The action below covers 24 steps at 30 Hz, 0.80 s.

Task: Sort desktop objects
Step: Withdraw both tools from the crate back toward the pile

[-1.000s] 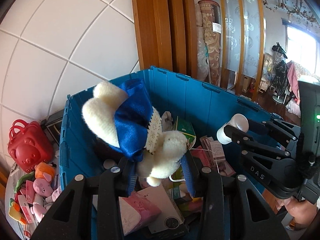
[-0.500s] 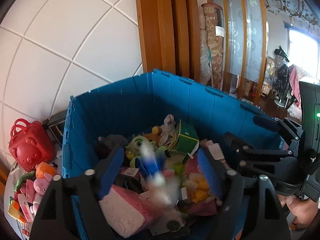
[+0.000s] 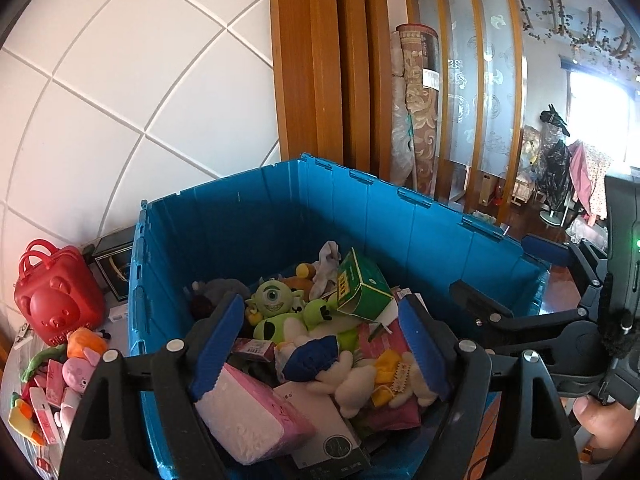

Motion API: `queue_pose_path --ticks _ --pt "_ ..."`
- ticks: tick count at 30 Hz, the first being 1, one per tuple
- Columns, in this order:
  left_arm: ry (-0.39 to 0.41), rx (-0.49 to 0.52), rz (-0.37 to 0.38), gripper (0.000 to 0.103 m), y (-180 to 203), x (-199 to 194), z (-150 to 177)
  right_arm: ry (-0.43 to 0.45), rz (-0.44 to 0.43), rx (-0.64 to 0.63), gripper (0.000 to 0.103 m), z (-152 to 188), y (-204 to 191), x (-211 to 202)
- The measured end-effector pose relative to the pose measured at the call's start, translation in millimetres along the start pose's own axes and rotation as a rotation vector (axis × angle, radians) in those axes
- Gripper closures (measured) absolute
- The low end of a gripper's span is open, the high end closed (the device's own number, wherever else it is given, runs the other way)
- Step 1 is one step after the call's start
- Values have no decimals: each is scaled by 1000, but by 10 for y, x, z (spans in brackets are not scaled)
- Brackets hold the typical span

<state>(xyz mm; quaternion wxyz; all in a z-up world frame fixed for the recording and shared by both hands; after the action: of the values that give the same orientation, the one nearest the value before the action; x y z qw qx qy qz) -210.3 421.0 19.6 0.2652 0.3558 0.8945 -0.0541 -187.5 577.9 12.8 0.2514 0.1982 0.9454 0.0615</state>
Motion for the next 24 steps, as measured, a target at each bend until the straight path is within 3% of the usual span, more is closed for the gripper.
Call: queue_pose_path --ticks 12,24 --pt "42 -7 -18 24 -37 -256 80 -18 -14 -3 0 71 -71 -91" --pt "80 -80 -50 23 -371 -603 253 -11 -75 22 0 58 -358 -315"
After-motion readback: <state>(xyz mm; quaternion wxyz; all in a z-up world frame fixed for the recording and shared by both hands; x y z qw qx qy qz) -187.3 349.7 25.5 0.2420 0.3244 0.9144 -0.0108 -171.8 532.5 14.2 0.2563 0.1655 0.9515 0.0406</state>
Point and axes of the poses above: each gripper's, at about its wrist camera, not at the fingertips, and x roughly the way its jaws point, y to its right, z to its underside, the point moved 7 cm from there along x, roughly the way its jaws point, and after that the axes turned 14 degrees about z, right-handed, at the moved point
